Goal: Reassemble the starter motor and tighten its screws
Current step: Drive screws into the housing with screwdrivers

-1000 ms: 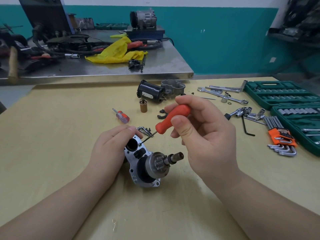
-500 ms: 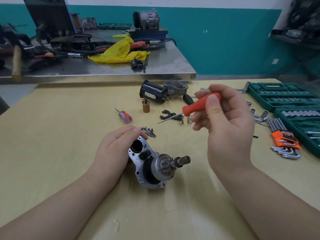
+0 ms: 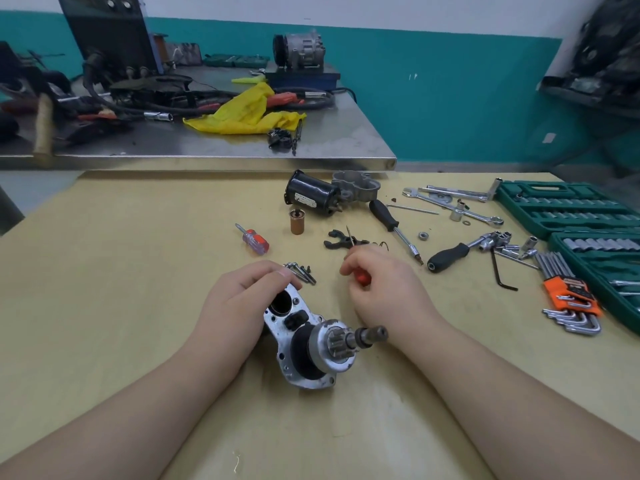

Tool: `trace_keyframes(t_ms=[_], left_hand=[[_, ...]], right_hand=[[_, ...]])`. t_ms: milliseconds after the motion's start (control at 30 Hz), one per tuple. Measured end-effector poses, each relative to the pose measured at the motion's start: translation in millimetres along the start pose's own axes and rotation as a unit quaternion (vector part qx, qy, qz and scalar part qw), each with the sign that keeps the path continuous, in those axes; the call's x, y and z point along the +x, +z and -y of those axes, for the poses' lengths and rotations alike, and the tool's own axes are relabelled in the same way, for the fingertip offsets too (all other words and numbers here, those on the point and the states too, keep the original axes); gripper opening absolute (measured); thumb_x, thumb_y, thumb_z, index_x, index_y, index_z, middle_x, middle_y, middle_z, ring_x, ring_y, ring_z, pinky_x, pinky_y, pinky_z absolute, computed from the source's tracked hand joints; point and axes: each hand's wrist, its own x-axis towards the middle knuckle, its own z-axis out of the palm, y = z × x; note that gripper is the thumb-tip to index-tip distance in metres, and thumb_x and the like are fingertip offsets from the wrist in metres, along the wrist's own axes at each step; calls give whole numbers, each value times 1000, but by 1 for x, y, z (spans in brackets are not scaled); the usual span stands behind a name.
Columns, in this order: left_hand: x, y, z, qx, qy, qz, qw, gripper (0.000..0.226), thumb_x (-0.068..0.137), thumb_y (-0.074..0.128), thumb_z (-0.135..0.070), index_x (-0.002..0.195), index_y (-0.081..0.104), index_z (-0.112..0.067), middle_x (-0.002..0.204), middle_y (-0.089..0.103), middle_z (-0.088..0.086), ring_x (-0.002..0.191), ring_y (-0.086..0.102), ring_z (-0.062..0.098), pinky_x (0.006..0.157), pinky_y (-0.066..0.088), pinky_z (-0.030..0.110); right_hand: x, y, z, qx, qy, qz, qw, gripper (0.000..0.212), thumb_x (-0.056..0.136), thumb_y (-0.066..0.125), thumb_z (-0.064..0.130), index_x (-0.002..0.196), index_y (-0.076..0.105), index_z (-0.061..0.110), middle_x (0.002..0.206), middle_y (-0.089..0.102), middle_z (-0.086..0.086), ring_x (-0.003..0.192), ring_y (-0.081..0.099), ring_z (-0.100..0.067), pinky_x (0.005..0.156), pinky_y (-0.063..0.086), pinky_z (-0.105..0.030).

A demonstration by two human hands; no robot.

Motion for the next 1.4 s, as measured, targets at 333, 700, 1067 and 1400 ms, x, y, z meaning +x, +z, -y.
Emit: trace_keyframes(t_ms=[333, 700, 1067, 1400], left_hand=[[1, -2, 2, -28, 8, 19, 999, 29, 84, 63, -38, 80, 77, -13, 65, 58, -3, 61, 53, 9, 54, 42, 14], [3, -5, 1, -9, 19, 46, 999, 27, 84, 66, -38, 81, 77, -14, 67, 57, -5, 67, 52, 13, 61, 40, 21], [3, -9, 3, 71, 59, 41, 995, 25, 83, 65, -45, 83, 77, -23, 69, 66, -6, 66, 58, 7, 62, 44, 16], [2, -7, 2, 76, 44, 26, 996, 40, 75, 62, -57, 82, 72, -19, 66, 55, -4, 66, 51, 12, 67, 41, 33]], right_hand=[[16, 12, 16, -218, -1, -34, 975, 21, 96, 56, 36, 105, 74, 41, 108, 73, 21, 112, 48, -14, 90, 20, -37], [50, 26, 33, -210, -43, 80, 973, 25, 104, 54, 40, 119, 73, 43, 118, 66, 16, 114, 50, -18, 90, 35, -40], [34, 8, 41, 112, 100, 33, 988, 10, 93, 71, 26, 86, 76, 32, 85, 78, 11, 87, 73, -12, 79, 61, -38], [-17, -33, 47, 593, 290, 4, 751, 19, 83, 81, 14, 100, 77, 9, 81, 72, -12, 61, 68, -16, 48, 54, -23]])
